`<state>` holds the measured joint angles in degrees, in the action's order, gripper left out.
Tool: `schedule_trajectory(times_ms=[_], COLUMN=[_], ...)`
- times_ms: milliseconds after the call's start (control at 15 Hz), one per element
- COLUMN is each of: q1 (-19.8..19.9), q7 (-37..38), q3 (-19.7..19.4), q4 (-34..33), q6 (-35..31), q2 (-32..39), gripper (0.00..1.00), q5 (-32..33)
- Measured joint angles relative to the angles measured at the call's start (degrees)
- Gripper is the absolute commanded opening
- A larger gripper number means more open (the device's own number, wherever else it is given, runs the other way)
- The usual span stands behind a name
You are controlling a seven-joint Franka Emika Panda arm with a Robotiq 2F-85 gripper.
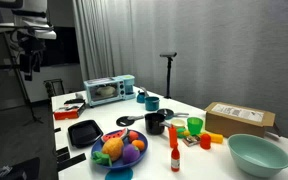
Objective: Put the black lid on the black pot
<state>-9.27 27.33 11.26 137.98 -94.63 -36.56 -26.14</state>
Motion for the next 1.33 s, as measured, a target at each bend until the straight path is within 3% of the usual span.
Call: schedule_trajectory(times_ms=[1333], q1=[0.7], q7=[-0.1], q3=[0.3], q4=[0.3], q6=[-0.9], q2=[0.6], gripper=[1.0], q5=[0.0])
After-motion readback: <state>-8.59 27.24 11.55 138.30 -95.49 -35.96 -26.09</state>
